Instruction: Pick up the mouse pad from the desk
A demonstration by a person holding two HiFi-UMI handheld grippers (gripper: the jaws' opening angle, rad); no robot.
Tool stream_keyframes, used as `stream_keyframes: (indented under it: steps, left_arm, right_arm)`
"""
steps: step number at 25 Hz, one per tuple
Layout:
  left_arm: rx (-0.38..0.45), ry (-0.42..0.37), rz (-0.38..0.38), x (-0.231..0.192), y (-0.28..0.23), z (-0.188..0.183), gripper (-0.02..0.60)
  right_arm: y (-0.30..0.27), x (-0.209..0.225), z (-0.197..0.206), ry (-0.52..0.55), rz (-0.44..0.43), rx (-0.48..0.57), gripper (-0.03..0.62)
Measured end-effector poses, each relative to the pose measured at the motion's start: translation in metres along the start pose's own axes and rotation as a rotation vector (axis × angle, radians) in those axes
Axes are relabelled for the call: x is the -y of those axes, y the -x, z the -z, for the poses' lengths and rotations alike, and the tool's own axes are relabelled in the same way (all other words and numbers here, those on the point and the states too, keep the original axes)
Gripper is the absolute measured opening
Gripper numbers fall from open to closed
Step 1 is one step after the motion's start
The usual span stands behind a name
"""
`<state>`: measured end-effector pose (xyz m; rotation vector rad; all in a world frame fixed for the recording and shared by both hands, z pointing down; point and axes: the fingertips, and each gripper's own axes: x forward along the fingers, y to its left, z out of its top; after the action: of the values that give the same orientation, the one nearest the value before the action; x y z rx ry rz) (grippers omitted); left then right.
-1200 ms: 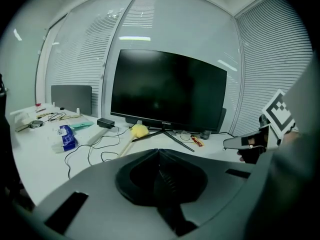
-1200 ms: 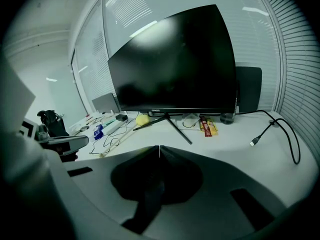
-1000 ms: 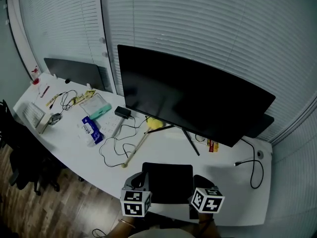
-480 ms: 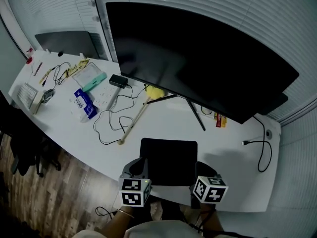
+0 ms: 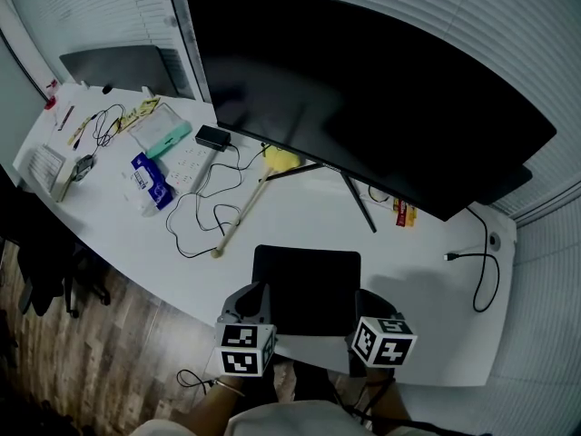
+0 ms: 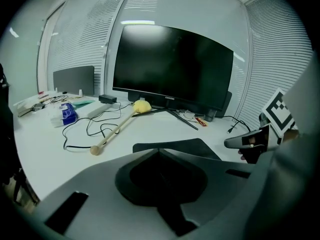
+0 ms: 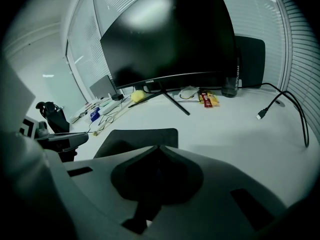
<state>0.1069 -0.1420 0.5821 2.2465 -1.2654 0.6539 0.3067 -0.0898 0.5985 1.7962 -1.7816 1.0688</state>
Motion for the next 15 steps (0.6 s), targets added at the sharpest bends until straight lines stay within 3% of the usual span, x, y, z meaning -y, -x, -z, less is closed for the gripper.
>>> stream_keyframes:
  steps: [15]
  left_arm:
    - [-0.021,0.019,-0.036,-0.008,-0.002,0.01,0.018]
  right_arm:
    - [-0.022,0.01,-0.004,0.038,-0.01,-0.02,0.04]
